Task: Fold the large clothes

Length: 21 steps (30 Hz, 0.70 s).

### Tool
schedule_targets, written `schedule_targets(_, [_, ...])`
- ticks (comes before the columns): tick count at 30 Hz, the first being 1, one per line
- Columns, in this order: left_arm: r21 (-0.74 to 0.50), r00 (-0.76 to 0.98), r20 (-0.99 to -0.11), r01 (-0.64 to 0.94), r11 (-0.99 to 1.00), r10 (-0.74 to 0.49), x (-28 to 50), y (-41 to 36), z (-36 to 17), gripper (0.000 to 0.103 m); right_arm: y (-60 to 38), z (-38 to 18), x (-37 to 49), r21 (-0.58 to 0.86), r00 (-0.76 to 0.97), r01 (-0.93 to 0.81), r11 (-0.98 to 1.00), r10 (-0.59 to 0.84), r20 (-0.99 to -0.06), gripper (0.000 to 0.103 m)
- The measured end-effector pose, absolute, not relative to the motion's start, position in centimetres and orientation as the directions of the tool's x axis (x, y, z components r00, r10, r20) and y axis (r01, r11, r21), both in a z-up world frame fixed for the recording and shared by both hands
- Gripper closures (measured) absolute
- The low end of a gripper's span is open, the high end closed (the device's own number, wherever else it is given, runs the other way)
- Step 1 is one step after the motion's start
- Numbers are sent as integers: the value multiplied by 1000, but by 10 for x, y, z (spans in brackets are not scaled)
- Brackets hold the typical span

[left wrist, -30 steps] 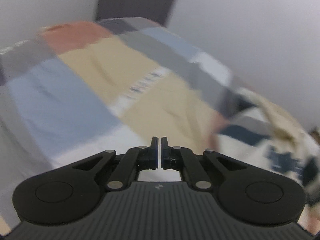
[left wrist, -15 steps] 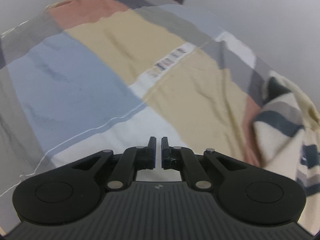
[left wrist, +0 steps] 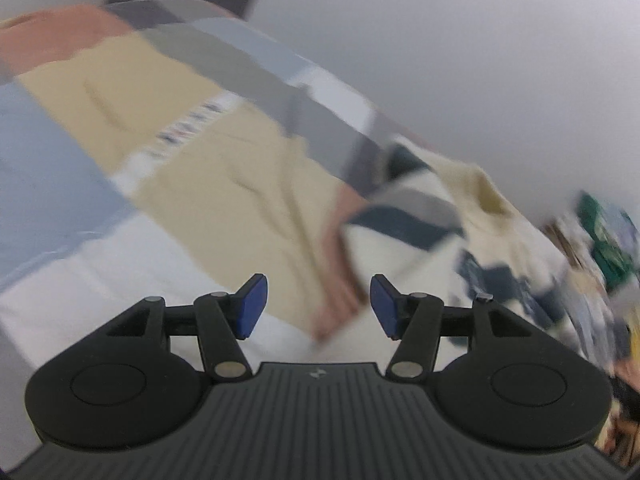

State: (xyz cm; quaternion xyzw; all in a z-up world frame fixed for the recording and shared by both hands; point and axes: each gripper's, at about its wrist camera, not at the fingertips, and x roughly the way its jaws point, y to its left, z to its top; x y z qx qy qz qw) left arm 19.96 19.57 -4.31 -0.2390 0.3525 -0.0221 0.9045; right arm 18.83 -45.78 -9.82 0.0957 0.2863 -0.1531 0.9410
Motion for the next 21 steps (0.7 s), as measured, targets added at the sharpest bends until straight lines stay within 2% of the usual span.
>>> schedule_targets(4, [-417, 719, -633, -3, 909, -288, 207, 159, -47, 39, -459, -101, 190, 101, 782, 340, 935, -222, -582, 26])
schedule_targets(6, [-365, 693, -665, 22, 931, -277, 213, 141, -55, 39, -458, -106, 192, 95, 771, 336, 937, -216, -599, 26])
schedule_targets(10, [-333, 635, -714, 60, 941, -293, 226, 120, -81, 25, -453, -115, 195, 67, 749, 316, 946, -205, -630, 26])
schedule_targets(12, [-301, 622, -729, 81, 950, -284, 229, 109, -87, 25, -449, -116, 197, 53, 748, 295, 954, -196, -634, 26])
schedule_targets(14, [-213, 627, -747, 88, 973, -220, 234, 96, -90, 27, -445, -117, 198, 40, 751, 271, 962, -185, -634, 26])
schedule_targets(16, [-172, 626, -761, 61, 983, -172, 237, 90, -91, 45, -440, -117, 197, 29, 755, 249, 968, -176, -631, 26])
schedule_targets(17, [-164, 626, -765, 32, 986, -148, 238, 91, -90, 50, -439, -117, 197, 23, 756, 239, 971, -172, -631, 26])
schedule_targets(19, [-180, 632, -765, -25, 983, -124, 239, 95, -87, 67, -434, -118, 198, 7, 756, 223, 975, -169, -632, 26])
schedule_targets(21, [-209, 662, -742, -83, 974, -103, 236, 101, -80, 78, -431, -119, 199, -2, 757, 210, 978, -164, -633, 26])
